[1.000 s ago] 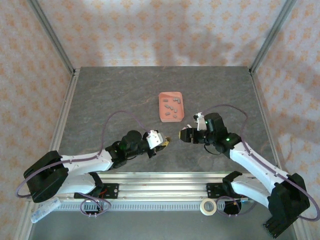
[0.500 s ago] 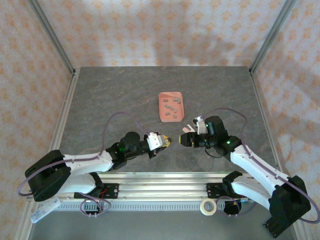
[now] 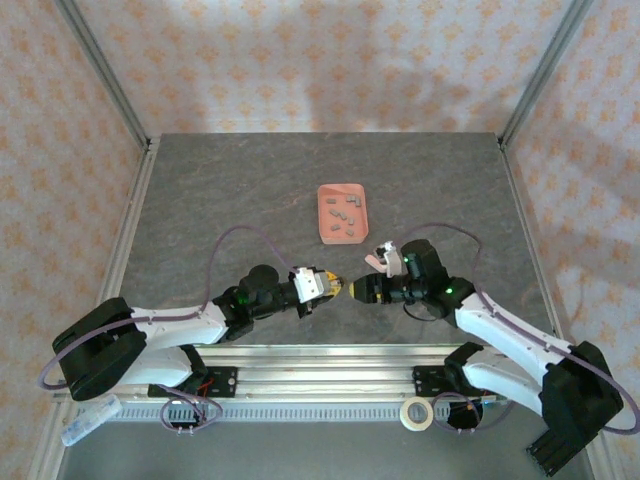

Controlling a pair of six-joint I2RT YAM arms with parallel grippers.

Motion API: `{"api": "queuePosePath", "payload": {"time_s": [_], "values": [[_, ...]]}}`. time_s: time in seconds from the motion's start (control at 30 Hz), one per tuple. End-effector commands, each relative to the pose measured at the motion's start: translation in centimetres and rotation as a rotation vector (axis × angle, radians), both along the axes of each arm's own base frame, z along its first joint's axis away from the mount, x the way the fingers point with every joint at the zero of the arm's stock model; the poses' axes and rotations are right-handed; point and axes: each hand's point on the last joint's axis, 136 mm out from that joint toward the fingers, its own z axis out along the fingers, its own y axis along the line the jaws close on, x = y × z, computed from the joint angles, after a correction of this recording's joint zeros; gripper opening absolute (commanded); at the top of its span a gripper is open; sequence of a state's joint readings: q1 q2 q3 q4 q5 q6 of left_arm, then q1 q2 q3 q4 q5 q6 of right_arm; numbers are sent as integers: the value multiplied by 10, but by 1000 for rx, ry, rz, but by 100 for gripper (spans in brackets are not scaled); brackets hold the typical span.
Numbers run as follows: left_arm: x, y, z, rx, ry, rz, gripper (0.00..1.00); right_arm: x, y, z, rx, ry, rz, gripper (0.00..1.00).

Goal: Load the staples into the stapler

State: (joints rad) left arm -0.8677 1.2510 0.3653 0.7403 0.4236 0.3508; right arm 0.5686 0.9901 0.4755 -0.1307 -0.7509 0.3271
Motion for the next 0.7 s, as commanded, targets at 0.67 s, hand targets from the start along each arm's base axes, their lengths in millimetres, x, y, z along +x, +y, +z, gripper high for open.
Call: {"api": "queuePosePath", "payload": {"time_s": [0.67], "values": [[0, 0, 4, 5, -46, -14, 11, 3, 22, 44, 134, -61, 85, 58]]}}
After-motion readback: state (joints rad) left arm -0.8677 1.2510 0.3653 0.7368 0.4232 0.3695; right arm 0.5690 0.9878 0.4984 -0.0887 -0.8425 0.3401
